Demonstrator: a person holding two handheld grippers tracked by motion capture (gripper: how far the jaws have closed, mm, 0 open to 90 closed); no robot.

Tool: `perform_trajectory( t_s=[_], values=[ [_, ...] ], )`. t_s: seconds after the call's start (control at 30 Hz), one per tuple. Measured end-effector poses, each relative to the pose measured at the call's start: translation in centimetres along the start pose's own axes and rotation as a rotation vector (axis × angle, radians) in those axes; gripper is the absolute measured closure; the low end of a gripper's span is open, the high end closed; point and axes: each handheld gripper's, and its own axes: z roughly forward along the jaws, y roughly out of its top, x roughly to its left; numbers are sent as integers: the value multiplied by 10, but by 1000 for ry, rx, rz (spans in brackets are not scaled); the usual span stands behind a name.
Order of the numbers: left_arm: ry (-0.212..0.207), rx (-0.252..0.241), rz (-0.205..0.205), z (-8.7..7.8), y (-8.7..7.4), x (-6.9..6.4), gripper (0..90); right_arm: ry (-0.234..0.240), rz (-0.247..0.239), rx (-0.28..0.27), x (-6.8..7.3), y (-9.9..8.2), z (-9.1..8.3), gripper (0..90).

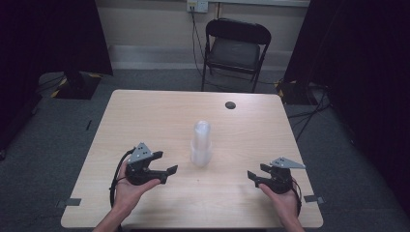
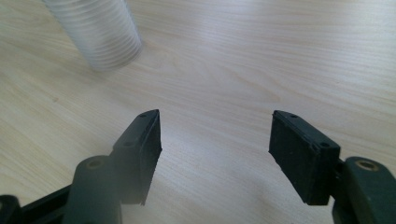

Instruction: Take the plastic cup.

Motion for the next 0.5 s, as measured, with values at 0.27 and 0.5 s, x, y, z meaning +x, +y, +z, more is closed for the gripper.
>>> perform_trajectory(
  t_s=[0.27, 0.5],
  values=[
    [-6, -47, 50, 12, 27, -10, 218, -12, 5, 10, -2, 0, -1, 341],
    [-26, -60, 63, 26, 48, -15, 208, -17, 17, 11, -3, -1, -4, 341]
  ],
)
